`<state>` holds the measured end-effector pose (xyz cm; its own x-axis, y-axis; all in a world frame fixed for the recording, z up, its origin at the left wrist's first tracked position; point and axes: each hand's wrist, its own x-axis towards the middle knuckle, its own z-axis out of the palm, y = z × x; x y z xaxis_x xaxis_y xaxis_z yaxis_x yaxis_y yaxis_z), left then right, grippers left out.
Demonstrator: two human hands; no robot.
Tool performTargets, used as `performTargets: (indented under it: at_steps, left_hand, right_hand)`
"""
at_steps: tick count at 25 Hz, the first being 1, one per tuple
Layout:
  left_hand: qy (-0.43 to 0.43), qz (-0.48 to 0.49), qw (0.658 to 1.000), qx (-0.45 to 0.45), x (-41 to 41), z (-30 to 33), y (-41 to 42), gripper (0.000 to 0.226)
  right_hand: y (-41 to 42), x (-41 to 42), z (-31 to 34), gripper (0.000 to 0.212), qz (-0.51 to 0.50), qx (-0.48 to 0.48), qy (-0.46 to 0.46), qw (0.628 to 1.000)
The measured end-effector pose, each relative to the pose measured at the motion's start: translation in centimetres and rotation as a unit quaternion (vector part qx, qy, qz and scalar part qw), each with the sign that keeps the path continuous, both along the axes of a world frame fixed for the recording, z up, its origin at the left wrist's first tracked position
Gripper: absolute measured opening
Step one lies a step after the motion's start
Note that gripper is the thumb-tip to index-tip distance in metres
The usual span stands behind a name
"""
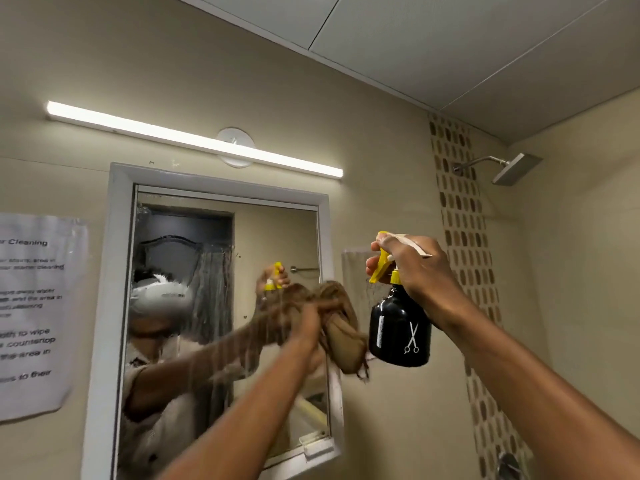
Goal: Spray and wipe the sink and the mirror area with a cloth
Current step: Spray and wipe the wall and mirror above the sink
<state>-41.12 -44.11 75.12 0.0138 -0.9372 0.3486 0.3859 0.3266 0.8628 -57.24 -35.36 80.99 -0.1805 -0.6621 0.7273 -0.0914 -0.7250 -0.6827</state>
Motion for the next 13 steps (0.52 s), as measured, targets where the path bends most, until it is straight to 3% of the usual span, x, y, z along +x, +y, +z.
performTargets:
  at_steps: [2,5,7,10,13]
  left_hand:
    - [0.063,-0.006,0.997,-0.038,1.7,4.2,1.7,0.013]
    - [0.038,0.047,0.991,-0.117,3.5,10.7,3.6,0.003]
    - [0.016,0.121,0.982,-0.145,3.9,13.7,4.3,0.021]
    - [-0.041,0.170,0.964,-0.198,3.1,16.1,6.2,0.006]
    - [-0.055,0.189,0.959,-0.203,2.3,16.6,7.3,0.019]
  right_hand:
    - [-0.5,0.0,-1.2,0.031,-0.002,0.004,0.027,1.000]
    - [-1.1,0.3,-3.1,0.032,-0.018,0.010,0.085,0.996]
    - [-1.3,0.5,-4.6,0.031,-0.035,0.029,0.113,0.993]
    - [-1.7,0.6,-7.7,0.030,-0.012,0.107,0.130,0.986]
    - [-2.0,0.6,-11.8,0.031,-0.009,0.168,0.154,0.974]
